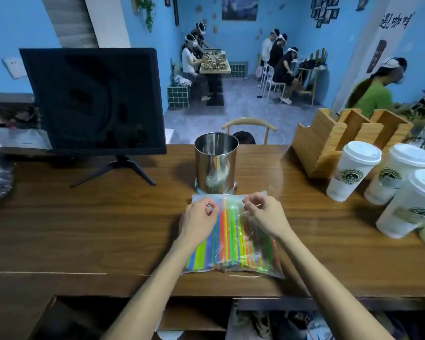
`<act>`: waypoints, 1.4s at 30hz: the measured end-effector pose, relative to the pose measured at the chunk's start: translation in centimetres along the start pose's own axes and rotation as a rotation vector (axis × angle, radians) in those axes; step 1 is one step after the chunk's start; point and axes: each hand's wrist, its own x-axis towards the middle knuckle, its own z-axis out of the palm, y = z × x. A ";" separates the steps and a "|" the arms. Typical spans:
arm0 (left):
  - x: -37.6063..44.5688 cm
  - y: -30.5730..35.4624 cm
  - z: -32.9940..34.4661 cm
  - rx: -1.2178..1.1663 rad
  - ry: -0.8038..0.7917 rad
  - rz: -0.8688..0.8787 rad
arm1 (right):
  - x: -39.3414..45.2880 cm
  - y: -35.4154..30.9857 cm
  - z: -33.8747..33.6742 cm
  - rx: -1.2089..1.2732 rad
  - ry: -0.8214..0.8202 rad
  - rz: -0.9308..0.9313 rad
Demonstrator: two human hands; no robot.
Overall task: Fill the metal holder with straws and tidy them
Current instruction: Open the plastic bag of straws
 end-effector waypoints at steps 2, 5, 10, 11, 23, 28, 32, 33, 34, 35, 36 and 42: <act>-0.2 0.3 0.2 0.069 -0.032 0.036 | -0.1 0.2 -0.2 -0.054 0.004 0.017; -0.7 0.6 1.0 0.100 -0.027 0.060 | -0.5 0.5 0.2 -0.127 -0.026 0.034; -1.1 0.0 2.0 0.114 0.023 0.107 | -0.8 1.1 1.0 -0.174 0.024 -0.027; -1.2 0.0 2.1 0.108 0.025 0.108 | -0.8 1.3 1.2 -0.187 0.037 -0.046; -0.4 0.1 1.6 0.036 -0.012 0.192 | -1.1 1.6 2.2 -0.153 0.103 -0.133; -0.3 0.8 1.7 -0.160 -0.172 0.145 | -0.7 1.2 2.3 -0.163 0.094 -0.179; -0.5 1.7 2.0 -0.117 -0.149 0.173 | -0.7 1.0 2.6 -0.112 0.074 -0.208; -0.4 1.7 2.2 -0.148 -0.152 0.169 | -0.7 1.0 2.7 -0.105 0.076 -0.217; -0.4 1.8 2.3 -0.203 -0.150 0.157 | -0.7 1.0 2.7 -0.101 0.077 -0.218; -0.3 1.8 2.4 -0.264 -0.141 0.133 | -0.7 0.9 2.7 -0.099 0.076 -0.214; -0.2 1.8 2.4 -0.315 -0.123 0.110 | -0.6 0.9 2.7 -0.102 0.073 -0.208; -0.3 1.8 2.8 -0.545 -0.065 0.067 | -0.5 0.0 2.2 -0.080 0.080 -0.222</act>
